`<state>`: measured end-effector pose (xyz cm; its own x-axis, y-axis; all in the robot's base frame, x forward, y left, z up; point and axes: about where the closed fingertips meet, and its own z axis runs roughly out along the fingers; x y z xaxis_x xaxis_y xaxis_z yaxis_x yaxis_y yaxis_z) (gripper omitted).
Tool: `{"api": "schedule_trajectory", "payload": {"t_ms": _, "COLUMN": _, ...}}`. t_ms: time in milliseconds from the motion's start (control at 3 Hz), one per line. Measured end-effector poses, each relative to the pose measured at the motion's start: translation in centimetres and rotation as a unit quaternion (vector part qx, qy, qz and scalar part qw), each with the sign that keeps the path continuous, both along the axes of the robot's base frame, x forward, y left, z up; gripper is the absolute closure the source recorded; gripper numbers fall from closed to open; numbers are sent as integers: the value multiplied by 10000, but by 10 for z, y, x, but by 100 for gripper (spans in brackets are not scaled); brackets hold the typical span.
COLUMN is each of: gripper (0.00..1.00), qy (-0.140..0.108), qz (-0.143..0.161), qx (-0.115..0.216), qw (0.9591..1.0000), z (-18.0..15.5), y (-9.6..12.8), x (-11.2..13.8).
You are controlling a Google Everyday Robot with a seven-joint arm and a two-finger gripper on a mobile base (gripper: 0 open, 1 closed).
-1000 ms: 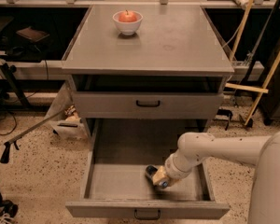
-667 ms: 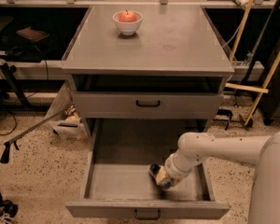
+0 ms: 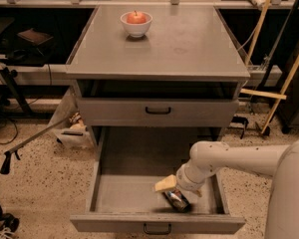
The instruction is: Place redbull can into middle drawer
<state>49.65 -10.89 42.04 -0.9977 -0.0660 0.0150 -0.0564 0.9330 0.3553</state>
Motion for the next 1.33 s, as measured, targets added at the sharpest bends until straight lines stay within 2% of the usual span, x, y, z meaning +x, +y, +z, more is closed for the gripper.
{"api": "schedule_trajectory", "payload": {"t_ms": 333, "gripper": 0, "qy": 0, "qz": 0, "qx": 0, "qw": 10000, "z": 0, "y": 0, "x": 0}}
{"api": "schedule_trajectory", "payload": {"t_ms": 667, "gripper": 0, "qy": -364, "qz": -7, "qx": -44, "qw": 9993, "z": 42, "y": 1, "x": 7}}
{"api": "schedule_trajectory", "payload": {"t_ms": 1000, "gripper": 0, "qy": -1029, "qz": -113, "qx": -39, "qw": 9946, "z": 117, "y": 7, "x": 1}}
{"api": "schedule_trajectory", "payload": {"t_ms": 1333, "gripper": 0, "qy": -1699, "qz": -422, "qx": 47, "qw": 9845, "z": 204, "y": 3, "x": -10}}
